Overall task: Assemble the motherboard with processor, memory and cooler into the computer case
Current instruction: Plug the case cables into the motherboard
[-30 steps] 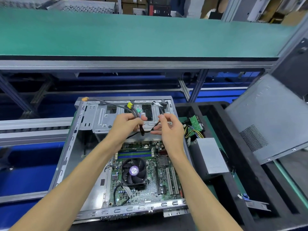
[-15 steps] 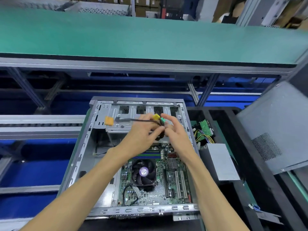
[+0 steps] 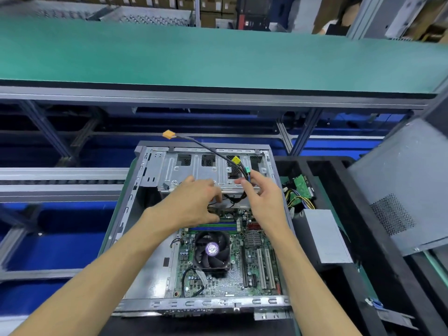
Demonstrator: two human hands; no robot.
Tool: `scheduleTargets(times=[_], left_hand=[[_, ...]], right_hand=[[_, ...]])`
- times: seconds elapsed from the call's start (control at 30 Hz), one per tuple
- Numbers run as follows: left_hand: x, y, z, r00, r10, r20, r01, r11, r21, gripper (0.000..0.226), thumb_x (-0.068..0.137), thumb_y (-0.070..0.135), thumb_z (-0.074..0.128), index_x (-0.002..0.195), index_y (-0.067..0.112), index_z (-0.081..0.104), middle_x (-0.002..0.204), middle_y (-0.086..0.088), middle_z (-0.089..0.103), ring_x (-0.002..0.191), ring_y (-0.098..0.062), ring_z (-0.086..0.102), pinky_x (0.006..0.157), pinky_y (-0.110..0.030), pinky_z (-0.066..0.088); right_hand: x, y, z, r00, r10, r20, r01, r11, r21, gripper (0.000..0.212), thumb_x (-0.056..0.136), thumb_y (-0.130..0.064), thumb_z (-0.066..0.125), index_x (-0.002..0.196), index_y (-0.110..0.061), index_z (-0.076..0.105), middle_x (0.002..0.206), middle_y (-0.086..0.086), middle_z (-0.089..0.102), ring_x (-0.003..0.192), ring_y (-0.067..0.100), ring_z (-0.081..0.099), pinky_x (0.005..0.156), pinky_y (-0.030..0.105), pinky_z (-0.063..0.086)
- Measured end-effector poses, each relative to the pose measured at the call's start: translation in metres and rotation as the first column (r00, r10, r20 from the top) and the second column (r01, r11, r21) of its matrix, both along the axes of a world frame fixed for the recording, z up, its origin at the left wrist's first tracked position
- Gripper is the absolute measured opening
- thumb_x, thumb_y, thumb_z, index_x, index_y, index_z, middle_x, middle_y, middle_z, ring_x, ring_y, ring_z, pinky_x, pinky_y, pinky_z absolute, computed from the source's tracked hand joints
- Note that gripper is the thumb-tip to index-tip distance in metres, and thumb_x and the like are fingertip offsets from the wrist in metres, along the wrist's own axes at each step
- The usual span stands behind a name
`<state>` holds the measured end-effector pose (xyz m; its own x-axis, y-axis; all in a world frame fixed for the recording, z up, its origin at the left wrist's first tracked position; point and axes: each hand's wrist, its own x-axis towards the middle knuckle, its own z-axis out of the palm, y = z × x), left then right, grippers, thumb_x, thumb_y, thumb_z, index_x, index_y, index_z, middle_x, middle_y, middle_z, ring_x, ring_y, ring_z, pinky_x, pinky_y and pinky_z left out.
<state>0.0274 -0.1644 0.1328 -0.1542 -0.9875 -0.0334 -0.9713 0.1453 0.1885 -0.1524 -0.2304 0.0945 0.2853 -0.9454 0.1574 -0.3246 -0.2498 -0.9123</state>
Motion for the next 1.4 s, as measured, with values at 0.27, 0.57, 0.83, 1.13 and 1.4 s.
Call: scheduleTargets(times=[0.27,0.57,0.83,1.13,1.4], left_hand=[[-0.030,0.018,0.003,0.987,-0.064,-0.149,0.087,0.984,0.157,0.020,0.096,0.032,0.053,0.093,0.023,0.070,0.074,0.009,0.068,0.072,-0.013,0.062,0.072,-0.031,0.051],[-0.047,0.009,0.027,0.589,0.185,-0.787,-0.055,0.980,0.189,0.027,0.102,0.013,0.050,0.088,0.004,0.071,0.072,-0.004,0.074,0.062,-0.012,0.065,0.061,-0.021,0.048],[-0.033,-0.007,0.057,0.151,0.162,-0.975,-0.032,0.987,0.159,0.036,0.094,-0.001,0.040,0.113,0.009,0.069,0.095,-0.014,0.076,0.081,-0.026,0.073,0.064,-0.027,0.058],[-0.018,-0.008,0.013,0.850,0.377,-0.368,-0.268,0.911,0.314,0.025,0.095,0.004,0.037,0.098,0.021,0.055,0.090,-0.005,0.067,0.073,-0.021,0.068,0.064,-0.041,0.059],[-0.039,-0.008,-0.004,0.674,0.044,-0.738,-0.081,0.997,-0.015,0.056,0.097,-0.008,0.035,0.136,0.024,0.057,0.127,0.015,0.049,0.111,0.010,0.053,0.093,-0.012,0.045]], right_hand=[[0.001,0.005,0.006,0.982,0.028,0.188,-0.052,0.991,0.122,0.016,0.103,-0.016,0.057,0.112,-0.028,0.052,0.106,-0.008,0.076,0.051,0.019,0.064,0.042,0.023,0.045],[-0.001,0.005,0.008,0.926,0.181,0.332,-0.276,0.923,0.266,0.005,0.100,-0.015,0.043,0.101,-0.014,0.048,0.057,-0.003,0.061,0.052,0.015,0.057,0.055,0.026,0.045],[0.004,0.012,0.009,0.900,0.243,0.361,-0.354,0.892,0.281,0.022,0.104,-0.021,0.052,0.112,-0.012,0.070,0.093,0.010,0.076,0.076,0.023,0.071,0.075,0.038,0.060],[0.005,0.007,0.005,0.953,0.132,0.272,-0.211,0.934,0.288,0.016,0.107,-0.013,0.032,0.103,-0.018,0.046,0.064,-0.009,0.067,0.051,0.007,0.047,0.053,0.019,0.038],[0.011,0.006,0.002,0.986,0.165,0.030,-0.165,0.920,0.356,0.018,0.109,-0.028,0.037,0.097,-0.023,0.050,0.065,-0.005,0.062,0.047,0.000,0.054,0.050,0.014,0.042]])
